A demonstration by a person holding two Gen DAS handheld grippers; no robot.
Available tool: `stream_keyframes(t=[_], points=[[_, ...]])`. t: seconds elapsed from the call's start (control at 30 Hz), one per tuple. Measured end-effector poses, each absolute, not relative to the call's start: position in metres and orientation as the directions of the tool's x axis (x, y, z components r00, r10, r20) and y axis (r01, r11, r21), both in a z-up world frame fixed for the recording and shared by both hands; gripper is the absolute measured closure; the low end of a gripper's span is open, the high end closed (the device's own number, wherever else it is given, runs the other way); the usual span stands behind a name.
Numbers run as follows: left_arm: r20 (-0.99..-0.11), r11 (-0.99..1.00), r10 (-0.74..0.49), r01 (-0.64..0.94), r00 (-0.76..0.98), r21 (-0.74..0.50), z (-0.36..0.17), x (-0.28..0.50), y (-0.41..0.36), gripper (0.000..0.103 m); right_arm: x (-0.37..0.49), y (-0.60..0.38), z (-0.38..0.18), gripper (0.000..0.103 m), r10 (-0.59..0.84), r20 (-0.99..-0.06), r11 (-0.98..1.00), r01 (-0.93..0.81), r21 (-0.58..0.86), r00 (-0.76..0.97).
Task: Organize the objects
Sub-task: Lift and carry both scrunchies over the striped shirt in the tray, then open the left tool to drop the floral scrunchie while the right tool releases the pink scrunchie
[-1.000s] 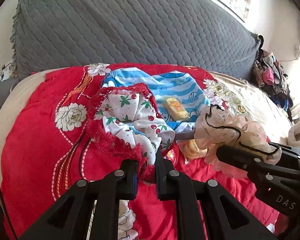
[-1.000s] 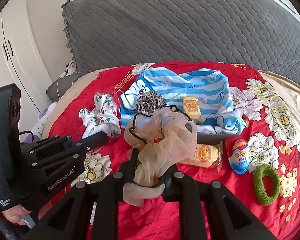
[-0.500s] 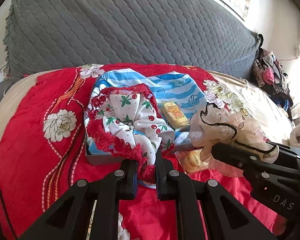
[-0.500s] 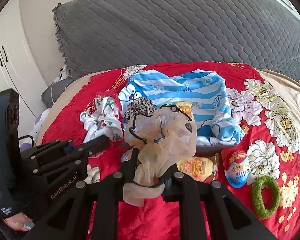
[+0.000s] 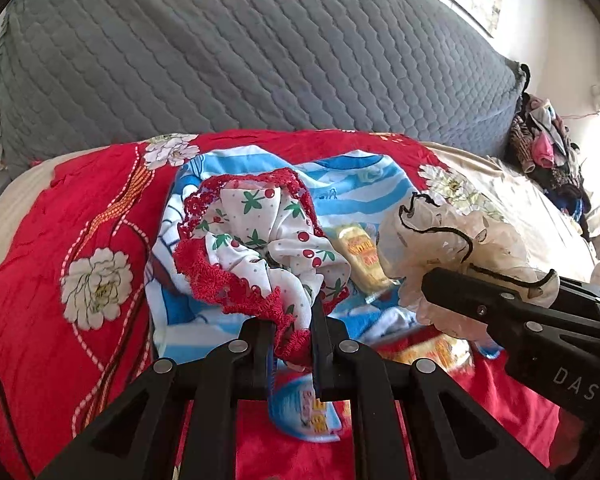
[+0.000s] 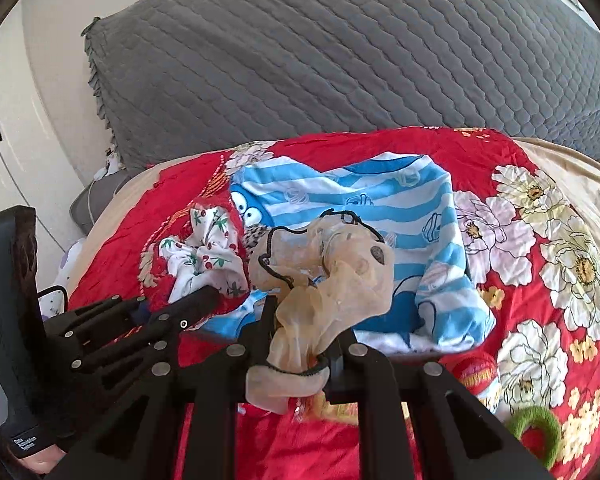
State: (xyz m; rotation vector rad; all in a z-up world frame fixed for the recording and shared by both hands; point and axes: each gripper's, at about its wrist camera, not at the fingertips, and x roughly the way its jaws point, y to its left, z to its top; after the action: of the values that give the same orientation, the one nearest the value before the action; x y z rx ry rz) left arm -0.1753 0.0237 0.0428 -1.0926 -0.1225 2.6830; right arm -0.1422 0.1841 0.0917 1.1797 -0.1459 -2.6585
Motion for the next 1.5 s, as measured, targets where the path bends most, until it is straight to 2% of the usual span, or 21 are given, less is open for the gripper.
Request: stream_keyframes(t=[0.53,1.0,1.27,1.37,1.43,1.5], points=[[-0.684,-0.972,0.233,-0.181,-0.691,-0.149,0.025,-0.232,0.031,0.089,-0.213,0.190,0.067,0.085,-0.226,-0.738,-0.974,0.152,0.167,-0.636],[-0.700,-0.971,0.236,-0.181,-0.674,-0.154,0.008,-0.257,0.038,0.088,-0.242,0.196,0.047,0.085,-0.205,-0.759,-0.979,0.136,0.154,-0.618],[-0.710,-0.973,0.230,-0.179,-0.666,-0.147,0.004,-0.260,0.041,0.083,-0.249,0.199,0.040,0.078,-0.201,-0.769,-0.980,0.128,0.156,-0.607],[-0.713,-0.974,0.228,-0.168,-0.663,-0.155,0.002,-0.261,0.040,0.070,-0.251,0.201,0.039,0.073,-0.198,-0.772,-0.980,0.118,0.159,-0.603],[-0.709,-0.974,0.224,-0.165,-0.669,-0.152,0.003,-0.262,0.041,0.056,-0.251,0.202,0.039,0.072,-0.199,-0.772,-0.980,0.120,0.159,-0.604],[-0.712,-0.975,0.220,-0.159,-0.667,-0.152,0.001,-0.263,0.040,0.051,-0.251,0.202,0.040,0.071,-0.194,-0.770,-0.981,0.123,0.150,-0.608]])
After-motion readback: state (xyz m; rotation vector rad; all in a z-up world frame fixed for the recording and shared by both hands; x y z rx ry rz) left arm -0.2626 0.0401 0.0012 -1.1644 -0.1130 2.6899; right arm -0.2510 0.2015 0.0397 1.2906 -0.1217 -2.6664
